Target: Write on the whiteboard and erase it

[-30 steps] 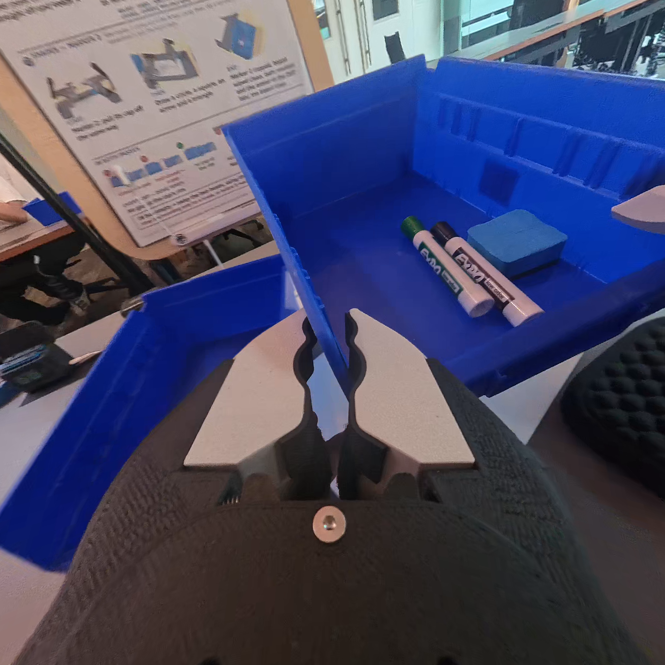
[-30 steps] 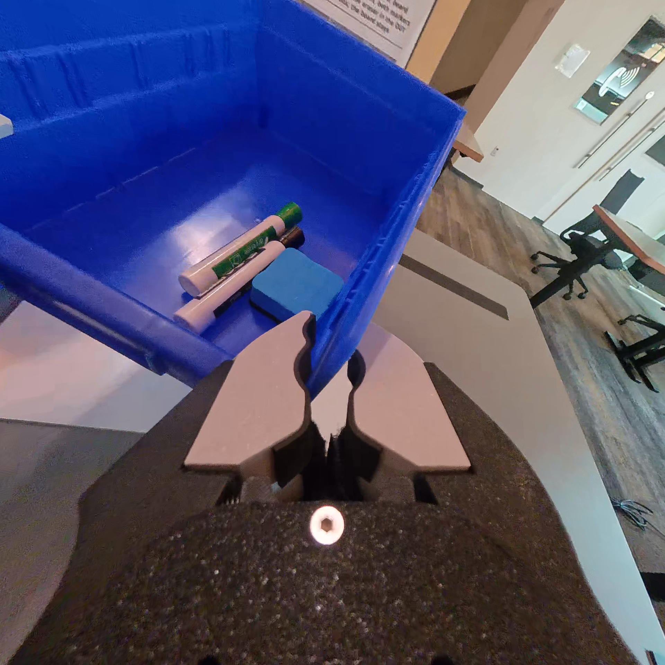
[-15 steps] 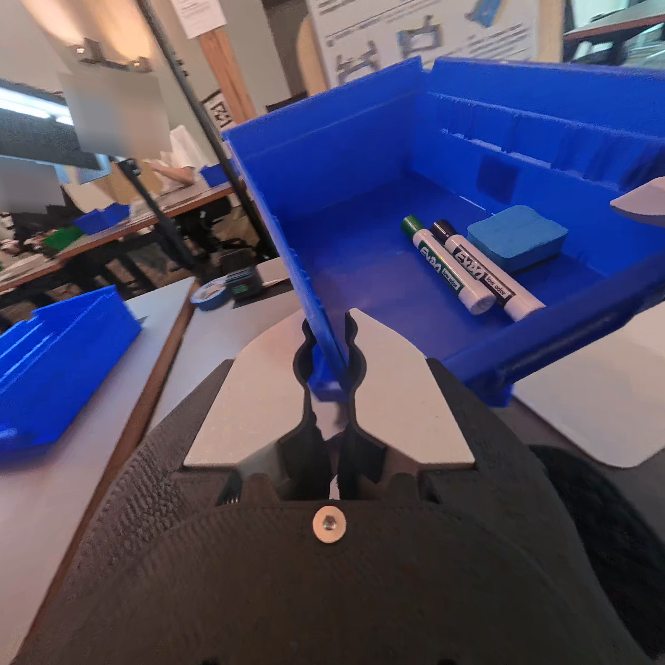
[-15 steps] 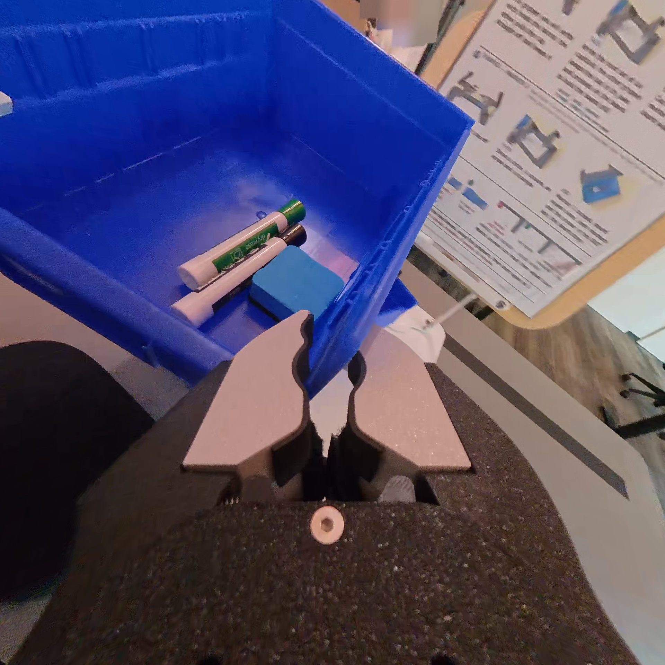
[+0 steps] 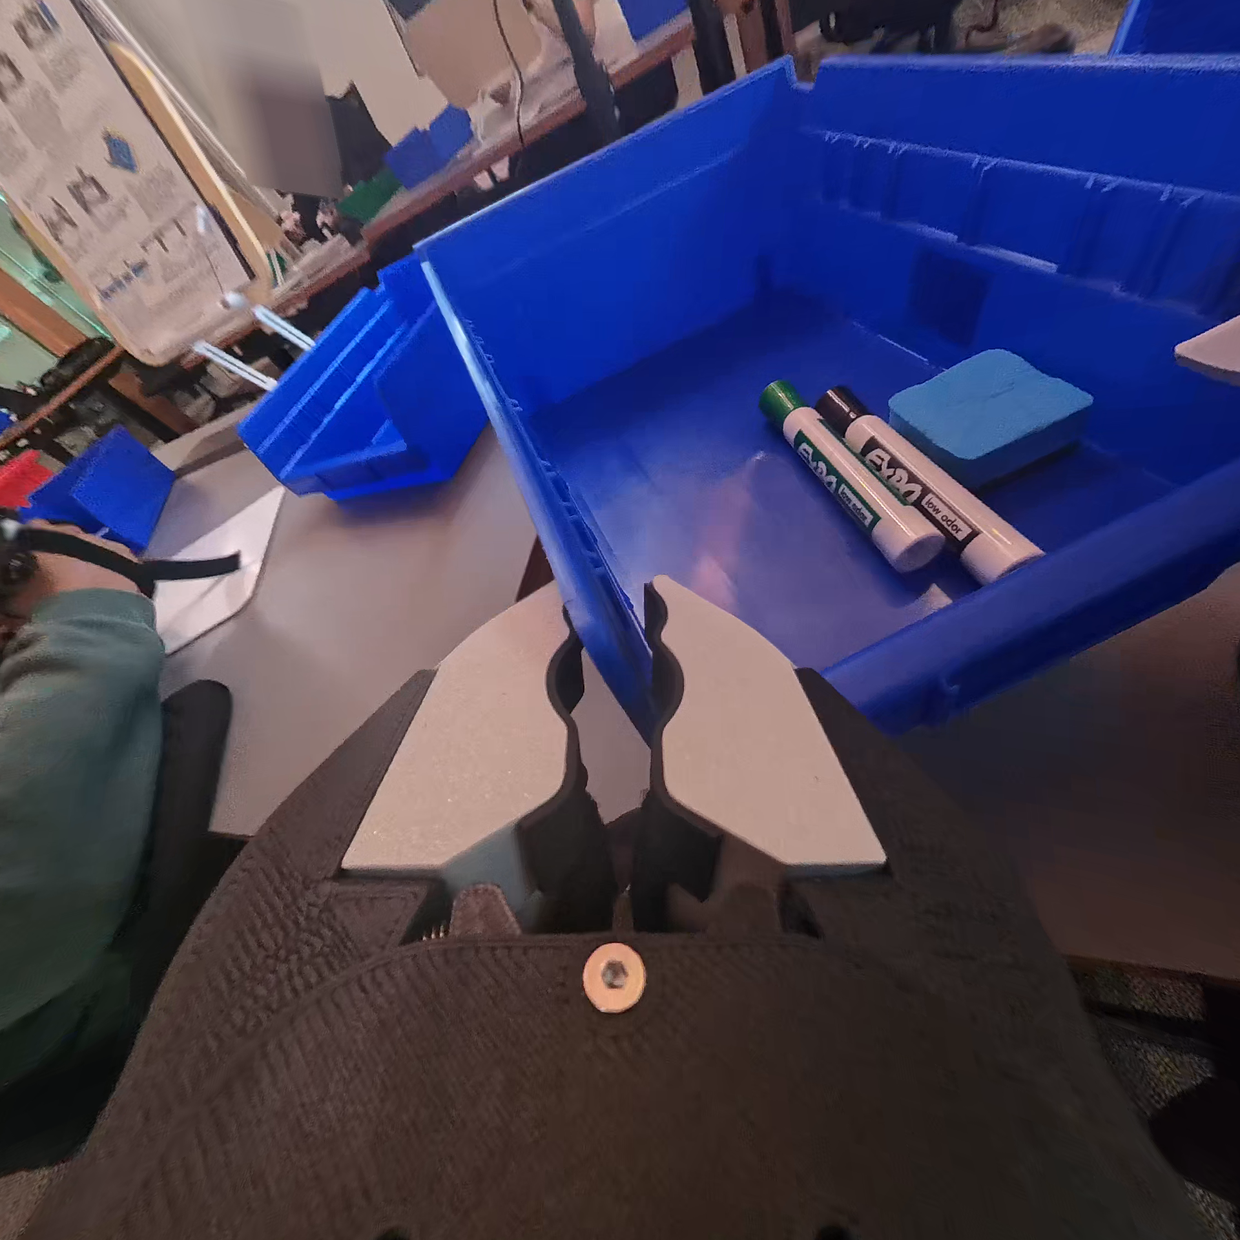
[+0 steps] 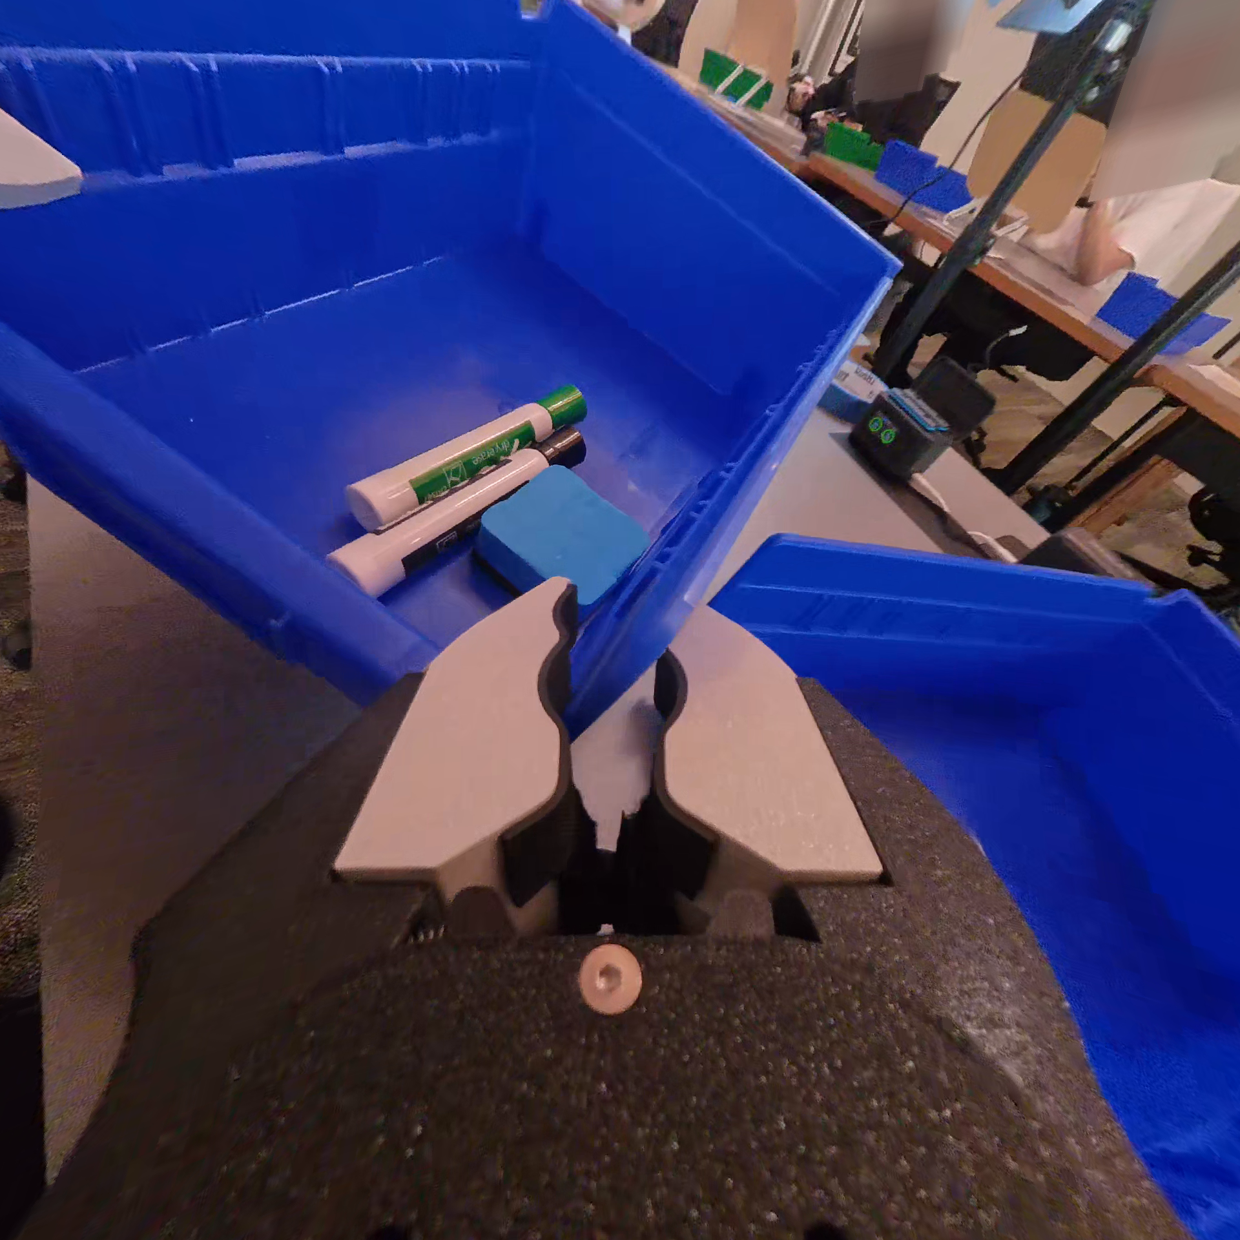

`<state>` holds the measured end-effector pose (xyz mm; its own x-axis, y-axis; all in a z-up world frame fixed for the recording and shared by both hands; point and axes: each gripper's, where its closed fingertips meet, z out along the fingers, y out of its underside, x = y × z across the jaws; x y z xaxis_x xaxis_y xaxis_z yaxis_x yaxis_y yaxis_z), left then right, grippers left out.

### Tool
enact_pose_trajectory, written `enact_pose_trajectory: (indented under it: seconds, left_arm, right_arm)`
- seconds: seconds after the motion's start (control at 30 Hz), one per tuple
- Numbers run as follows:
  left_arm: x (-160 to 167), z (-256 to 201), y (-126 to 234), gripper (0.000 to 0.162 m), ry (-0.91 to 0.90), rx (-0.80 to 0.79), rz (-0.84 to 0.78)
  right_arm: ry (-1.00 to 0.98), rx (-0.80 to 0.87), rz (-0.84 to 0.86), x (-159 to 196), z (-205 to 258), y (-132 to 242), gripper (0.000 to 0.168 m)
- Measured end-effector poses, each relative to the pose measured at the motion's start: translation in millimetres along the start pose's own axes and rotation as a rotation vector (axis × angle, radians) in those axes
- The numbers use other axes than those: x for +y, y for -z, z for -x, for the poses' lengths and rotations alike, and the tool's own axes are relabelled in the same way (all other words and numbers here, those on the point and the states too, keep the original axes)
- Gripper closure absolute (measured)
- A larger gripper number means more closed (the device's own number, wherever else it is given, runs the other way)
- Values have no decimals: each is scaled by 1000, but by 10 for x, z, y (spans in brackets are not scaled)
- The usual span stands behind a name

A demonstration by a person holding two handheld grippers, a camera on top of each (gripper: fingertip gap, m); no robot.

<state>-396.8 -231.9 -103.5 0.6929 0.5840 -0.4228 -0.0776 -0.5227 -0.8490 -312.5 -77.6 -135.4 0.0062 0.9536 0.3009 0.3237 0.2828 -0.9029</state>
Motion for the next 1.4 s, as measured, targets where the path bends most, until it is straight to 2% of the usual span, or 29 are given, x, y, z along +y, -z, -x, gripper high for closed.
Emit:
enact_pose_trajectory:
  seconds: [0.1,0.23,0.37,0.5,0.6,0.67,0.73,0.8,0.83,0.87,0.93,1.03,1.1,1.2,1.27,1.4]
  left_arm:
    - [262,-31,-150,148,37,39,27]
    - [454,-127,-351,149,129,101,0]
    - [565,-131,-514,150,138,82,-9]
    - [656,-70,-615,151,135,27,-19]
    - [656,-113,-630,137,118,46,-75]
    - [671,-115,-619,124,140,46,-90]
    - [724,-37,-578,108,162,5,-76]
    - [747,83,-486,95,183,-42,-75]
    - [760,133,-429,91,190,-56,-63]
    - [766,166,-369,91,190,-63,-48]
    - [688,176,-246,92,194,-54,-64]
    - [349,19,-55,96,269,54,-181]
    - [97,-79,61,98,284,108,-267]
    - [-169,-201,154,100,250,141,-334]
    - [-283,-327,177,101,230,181,-351]
    - [-441,-780,193,103,220,338,-353]
  right_arm:
    - [-2,-12,54,198,121,-131,147]
    - [11,-16,114,399,172,-203,145]
    - [47,-21,146,452,176,-264,140]
    - [-6,-116,160,479,275,-299,130]
    - [-33,-226,163,399,346,-175,111]
    - [-54,-249,151,310,293,12,95]
    - [-36,-229,150,257,133,223,88]
    - [46,-170,224,347,-138,382,95]
    - [101,-141,294,445,-290,435,107]
    - [154,-118,376,560,-433,461,110]
    - [230,-110,561,810,-633,445,105]
    - [294,-134,817,1151,-720,325,88]
    - [364,-135,945,1295,-747,288,96]
    - [393,-168,1115,1488,-717,376,122]
    - [467,-154,1176,1565,-766,453,137]
    - [502,-199,1159,1627,-765,682,139]
